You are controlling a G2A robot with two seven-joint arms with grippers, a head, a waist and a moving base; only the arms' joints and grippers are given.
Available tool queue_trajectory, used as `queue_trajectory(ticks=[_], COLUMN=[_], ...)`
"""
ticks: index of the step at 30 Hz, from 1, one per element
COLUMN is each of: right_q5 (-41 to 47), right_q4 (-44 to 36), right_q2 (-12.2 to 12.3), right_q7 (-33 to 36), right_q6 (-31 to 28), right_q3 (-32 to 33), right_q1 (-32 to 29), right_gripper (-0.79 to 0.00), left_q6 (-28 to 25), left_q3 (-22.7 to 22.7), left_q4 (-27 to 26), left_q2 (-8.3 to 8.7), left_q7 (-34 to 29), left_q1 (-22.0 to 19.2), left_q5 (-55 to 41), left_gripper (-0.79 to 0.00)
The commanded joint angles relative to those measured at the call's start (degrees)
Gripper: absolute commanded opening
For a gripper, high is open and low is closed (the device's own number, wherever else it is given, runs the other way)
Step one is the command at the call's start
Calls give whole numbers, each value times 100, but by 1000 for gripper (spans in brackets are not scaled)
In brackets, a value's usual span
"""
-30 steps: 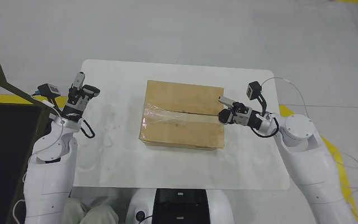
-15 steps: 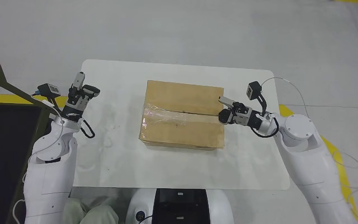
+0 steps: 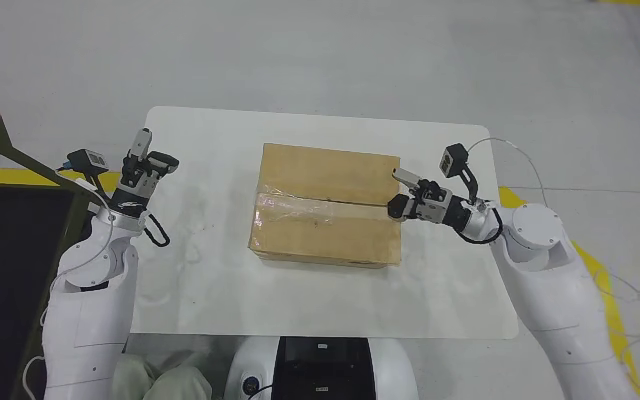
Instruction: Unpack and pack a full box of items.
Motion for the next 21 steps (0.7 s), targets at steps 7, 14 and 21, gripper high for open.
queue_trajectory(ticks=[7, 14, 21], right_q5=[90, -39, 28], right_q4=[-401, -360, -204], right_q2=[-50, -234, -409], right_q7=[133, -404, -778], right_q6=[167, 406, 474], right_q3=[-319, -1148, -1703], right_q1=[317, 842, 1206], right_gripper=[0, 0, 0], left_q6=[0, 0, 0], left_q3=[0, 0, 0], left_q4=[0, 0, 0], left_q2=[0, 0, 0], left_q7=[0, 0, 0], left_q1=[0, 0, 0], left_q5=[0, 0, 0], left_gripper=[0, 0, 0])
